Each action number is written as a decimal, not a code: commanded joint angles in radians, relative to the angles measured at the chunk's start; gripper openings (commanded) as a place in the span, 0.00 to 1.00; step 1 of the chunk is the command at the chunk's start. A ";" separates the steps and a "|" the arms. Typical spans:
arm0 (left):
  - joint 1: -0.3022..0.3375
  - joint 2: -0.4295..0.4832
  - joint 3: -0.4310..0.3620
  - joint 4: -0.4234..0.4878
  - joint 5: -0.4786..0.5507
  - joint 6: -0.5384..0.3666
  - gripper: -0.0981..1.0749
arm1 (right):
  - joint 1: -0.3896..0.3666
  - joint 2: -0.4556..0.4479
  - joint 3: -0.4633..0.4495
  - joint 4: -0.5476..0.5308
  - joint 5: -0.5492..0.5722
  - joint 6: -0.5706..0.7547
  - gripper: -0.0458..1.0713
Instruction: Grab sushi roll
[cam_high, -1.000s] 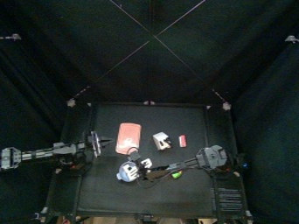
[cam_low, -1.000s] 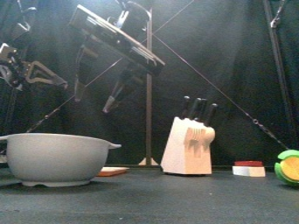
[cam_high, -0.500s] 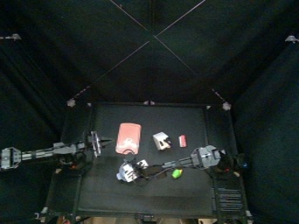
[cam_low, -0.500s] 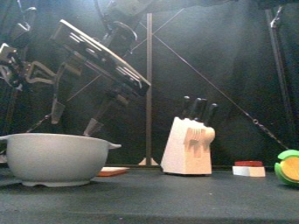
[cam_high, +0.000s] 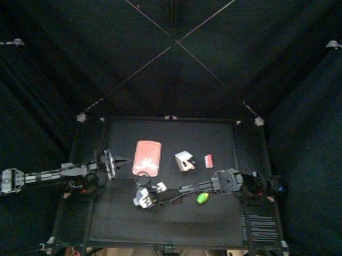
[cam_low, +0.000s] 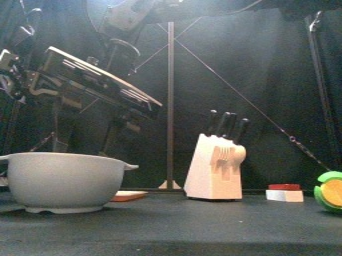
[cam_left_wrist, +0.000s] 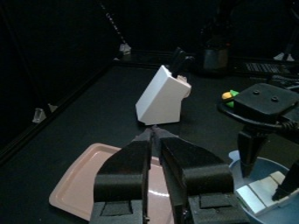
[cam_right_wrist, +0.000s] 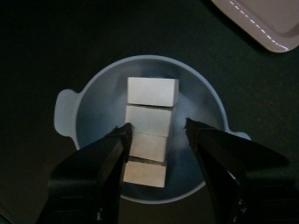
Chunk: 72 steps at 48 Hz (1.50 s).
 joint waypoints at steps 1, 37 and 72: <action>0.000 0.005 -0.021 -0.002 -0.009 0.000 0.55 | -0.006 -0.023 -0.040 0.003 0.000 -0.003 0.81; 0.000 0.005 -0.020 0.000 -0.008 0.000 0.55 | -0.009 0.008 -0.077 0.012 0.052 -0.005 0.81; 0.005 0.006 -0.018 -0.002 -0.008 0.002 0.55 | -0.009 0.031 -0.123 0.018 0.075 -0.008 0.81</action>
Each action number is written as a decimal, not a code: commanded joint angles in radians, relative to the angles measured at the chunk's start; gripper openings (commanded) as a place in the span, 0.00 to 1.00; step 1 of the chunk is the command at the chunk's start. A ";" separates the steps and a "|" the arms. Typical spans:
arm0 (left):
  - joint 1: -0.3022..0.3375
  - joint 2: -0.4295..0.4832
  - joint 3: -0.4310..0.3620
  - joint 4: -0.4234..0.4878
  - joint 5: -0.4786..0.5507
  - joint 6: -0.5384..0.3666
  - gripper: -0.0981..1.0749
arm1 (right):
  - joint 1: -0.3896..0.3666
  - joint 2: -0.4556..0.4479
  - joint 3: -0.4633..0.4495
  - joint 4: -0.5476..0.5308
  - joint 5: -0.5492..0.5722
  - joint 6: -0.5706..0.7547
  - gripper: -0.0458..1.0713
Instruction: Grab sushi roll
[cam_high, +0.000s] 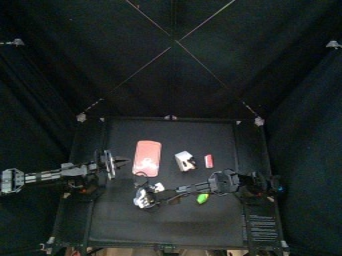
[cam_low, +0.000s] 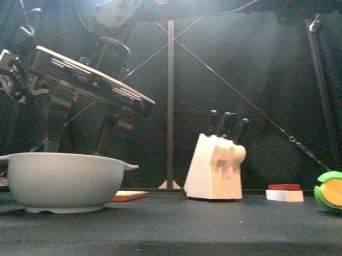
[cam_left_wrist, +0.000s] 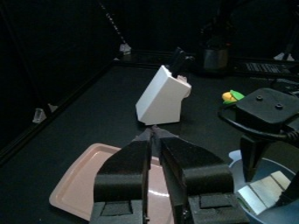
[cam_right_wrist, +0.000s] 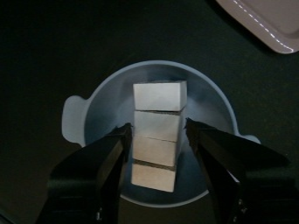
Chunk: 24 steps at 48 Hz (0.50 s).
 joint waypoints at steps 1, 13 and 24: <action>0.003 0.006 -0.017 0.000 -0.008 0.002 0.55 | -0.008 -0.021 -0.028 0.002 0.002 -0.002 0.81; 0.003 0.006 -0.017 -0.002 -0.008 0.003 0.55 | -0.012 -0.006 -0.032 0.023 0.002 -0.026 0.81; 0.003 0.006 -0.017 0.000 -0.008 0.002 0.55 | -0.014 0.017 -0.066 0.061 0.003 -0.087 0.81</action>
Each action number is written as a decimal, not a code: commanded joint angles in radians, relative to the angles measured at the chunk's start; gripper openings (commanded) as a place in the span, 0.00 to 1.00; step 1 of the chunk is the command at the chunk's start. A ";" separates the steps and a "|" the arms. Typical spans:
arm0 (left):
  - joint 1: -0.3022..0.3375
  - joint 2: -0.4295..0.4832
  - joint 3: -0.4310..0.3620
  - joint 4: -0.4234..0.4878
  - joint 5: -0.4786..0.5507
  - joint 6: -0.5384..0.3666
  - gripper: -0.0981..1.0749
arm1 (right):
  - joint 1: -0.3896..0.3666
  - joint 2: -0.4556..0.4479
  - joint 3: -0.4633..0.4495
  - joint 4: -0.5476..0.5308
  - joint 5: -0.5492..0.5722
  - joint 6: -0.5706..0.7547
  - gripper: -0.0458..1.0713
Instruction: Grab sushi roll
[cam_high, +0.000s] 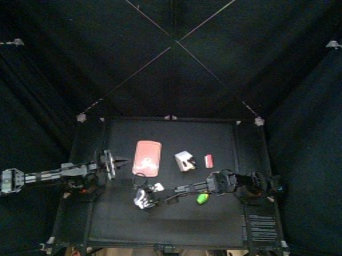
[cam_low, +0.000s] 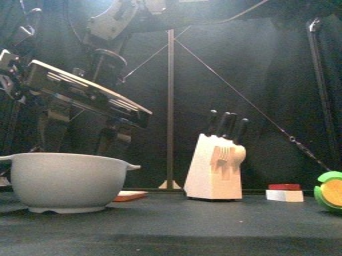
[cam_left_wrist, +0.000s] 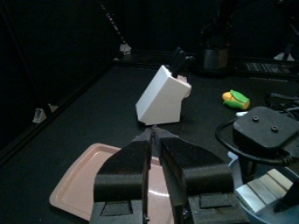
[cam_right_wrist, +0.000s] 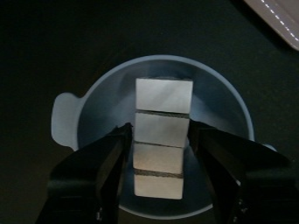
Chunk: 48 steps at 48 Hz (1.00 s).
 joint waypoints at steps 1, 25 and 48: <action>0.002 0.005 -0.017 -0.002 -0.008 0.002 0.55 | -0.006 -0.021 -0.040 0.003 0.000 -0.003 0.81; 0.002 0.005 -0.015 0.000 -0.008 0.002 0.55 | -0.006 -0.029 -0.048 -0.005 0.035 -0.008 0.59; 0.002 0.005 -0.015 0.000 -0.008 0.000 0.55 | 0.023 -0.101 -0.067 -0.135 0.043 0.006 0.57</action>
